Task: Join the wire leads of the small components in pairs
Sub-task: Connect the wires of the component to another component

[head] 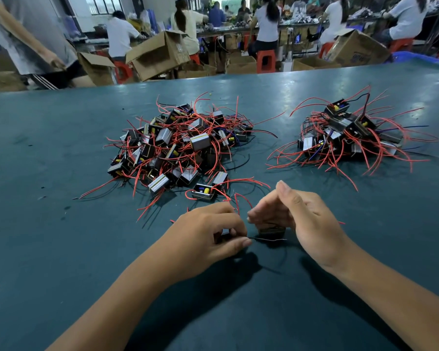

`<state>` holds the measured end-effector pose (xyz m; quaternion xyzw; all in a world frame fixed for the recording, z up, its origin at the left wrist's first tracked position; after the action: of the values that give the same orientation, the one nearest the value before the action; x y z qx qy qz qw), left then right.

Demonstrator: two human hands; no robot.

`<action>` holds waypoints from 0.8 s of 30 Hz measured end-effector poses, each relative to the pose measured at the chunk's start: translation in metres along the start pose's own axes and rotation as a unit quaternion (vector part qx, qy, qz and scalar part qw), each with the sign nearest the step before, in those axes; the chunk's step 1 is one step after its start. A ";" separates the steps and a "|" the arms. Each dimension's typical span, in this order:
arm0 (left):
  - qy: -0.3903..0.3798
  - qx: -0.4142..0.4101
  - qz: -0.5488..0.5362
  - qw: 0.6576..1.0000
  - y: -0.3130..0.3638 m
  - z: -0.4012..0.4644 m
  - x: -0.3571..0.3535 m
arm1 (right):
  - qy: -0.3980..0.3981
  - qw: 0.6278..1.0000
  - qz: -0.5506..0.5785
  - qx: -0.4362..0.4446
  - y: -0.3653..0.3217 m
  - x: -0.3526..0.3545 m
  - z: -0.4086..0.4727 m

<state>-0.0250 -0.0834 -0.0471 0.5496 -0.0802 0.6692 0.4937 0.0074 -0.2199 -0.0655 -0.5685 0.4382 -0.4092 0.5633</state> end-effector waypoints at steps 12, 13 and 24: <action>0.049 0.053 0.001 0.997 -0.012 -0.003 0.010 | -0.060 0.988 -0.144 0.004 -0.003 -0.001 -0.003; 0.055 0.053 0.002 0.997 -0.012 -0.003 0.010 | -0.058 0.985 -0.162 0.010 -0.004 -0.002 -0.003; 0.130 0.045 -0.032 0.990 -0.004 -0.001 0.012 | 0.040 0.977 -0.193 0.076 -0.003 -0.002 -0.006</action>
<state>-0.0220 -0.0740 -0.0398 0.4815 0.0326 0.7218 0.4961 0.0012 -0.2195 -0.0622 -0.5808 0.3105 -0.5648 0.4973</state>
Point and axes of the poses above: each hand's wrist, its own z-axis towards the middle knuckle, its own x-axis out of the back of the hand, y = z × x, the point moved 9 cm from there along z, towards the middle knuckle, and after that the axes turned 11 degrees about -x, right-handed, at the moved point
